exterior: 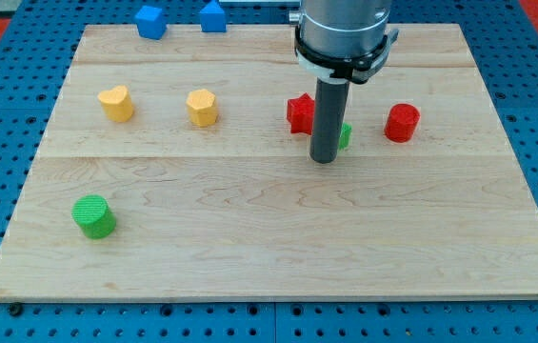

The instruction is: Push the green circle to the right of the yellow heart

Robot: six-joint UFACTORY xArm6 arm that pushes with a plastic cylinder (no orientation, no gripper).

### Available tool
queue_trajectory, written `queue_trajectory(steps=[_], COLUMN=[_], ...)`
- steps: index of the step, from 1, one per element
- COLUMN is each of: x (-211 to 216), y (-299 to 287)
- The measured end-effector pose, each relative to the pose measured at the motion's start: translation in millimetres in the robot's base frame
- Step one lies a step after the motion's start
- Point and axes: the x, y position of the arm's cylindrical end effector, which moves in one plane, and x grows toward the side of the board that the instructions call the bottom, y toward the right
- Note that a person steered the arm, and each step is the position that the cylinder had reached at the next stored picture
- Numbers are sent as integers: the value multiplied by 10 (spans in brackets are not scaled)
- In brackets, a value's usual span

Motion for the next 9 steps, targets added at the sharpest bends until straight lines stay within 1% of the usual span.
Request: queue_trajectory(steps=[2,3,4,5,6,7,8,9], x=[-232,-174,346,681,1267,1587,1152,1014], y=[229,194,-381,-1355,-1965,-2347,-2656,-2568])
